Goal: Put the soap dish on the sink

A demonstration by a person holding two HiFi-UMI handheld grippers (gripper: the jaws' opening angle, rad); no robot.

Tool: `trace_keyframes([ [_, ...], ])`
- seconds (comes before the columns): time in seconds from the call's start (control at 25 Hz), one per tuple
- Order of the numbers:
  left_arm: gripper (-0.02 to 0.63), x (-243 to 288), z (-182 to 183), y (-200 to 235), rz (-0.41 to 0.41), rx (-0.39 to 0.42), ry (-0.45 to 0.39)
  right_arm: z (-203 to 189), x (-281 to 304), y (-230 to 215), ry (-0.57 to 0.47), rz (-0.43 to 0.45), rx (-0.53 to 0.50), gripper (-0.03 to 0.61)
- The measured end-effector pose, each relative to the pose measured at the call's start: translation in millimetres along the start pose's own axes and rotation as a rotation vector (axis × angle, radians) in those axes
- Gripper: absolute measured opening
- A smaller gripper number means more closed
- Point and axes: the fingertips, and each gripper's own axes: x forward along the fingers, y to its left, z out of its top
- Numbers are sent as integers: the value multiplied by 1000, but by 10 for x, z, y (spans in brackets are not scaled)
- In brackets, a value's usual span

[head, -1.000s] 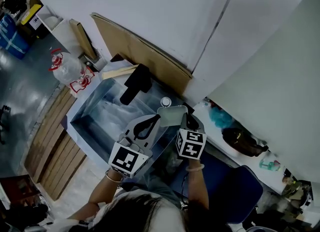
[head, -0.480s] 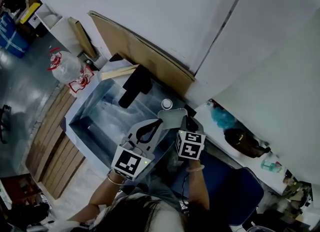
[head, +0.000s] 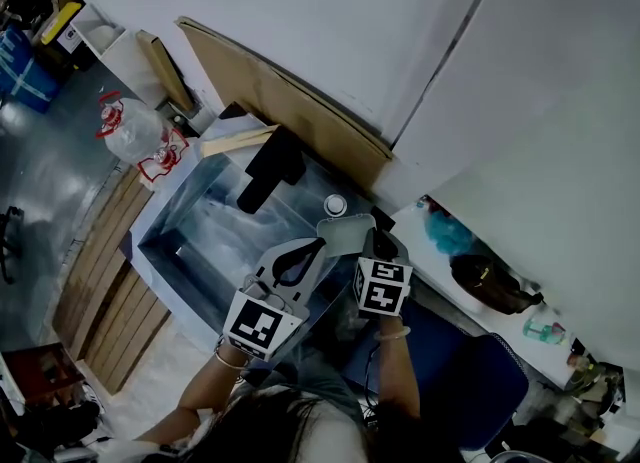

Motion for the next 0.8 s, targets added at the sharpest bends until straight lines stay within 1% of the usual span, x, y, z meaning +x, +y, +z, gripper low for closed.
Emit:
trace_keyframes([
  [0.16,8,-33,-39,-15,24,-71,33,-1,4,6,8,12,3,32],
  [0.2,8,-36,-34,-19,24,-69,32,2,5,8,9,14,2,32],
  [0.44,9,-58,43,-47,5,5,-4,54,-50,24,-11,15,-15,32],
  [0.6,9,-139,76,-62,10,8,-13,111,-134,45,-38,3,-23,32],
  [0.72,8,-207,55,-70,28,-38,-2,133,-192,55,-55,-18,-38,32],
  [0.76,8,-226,58,-79,29,-40,-6,136,-213,57,-59,-24,-43,32],
  [0.8,8,-244,74,-89,25,-24,-17,139,-236,63,-64,-27,-45,32],
])
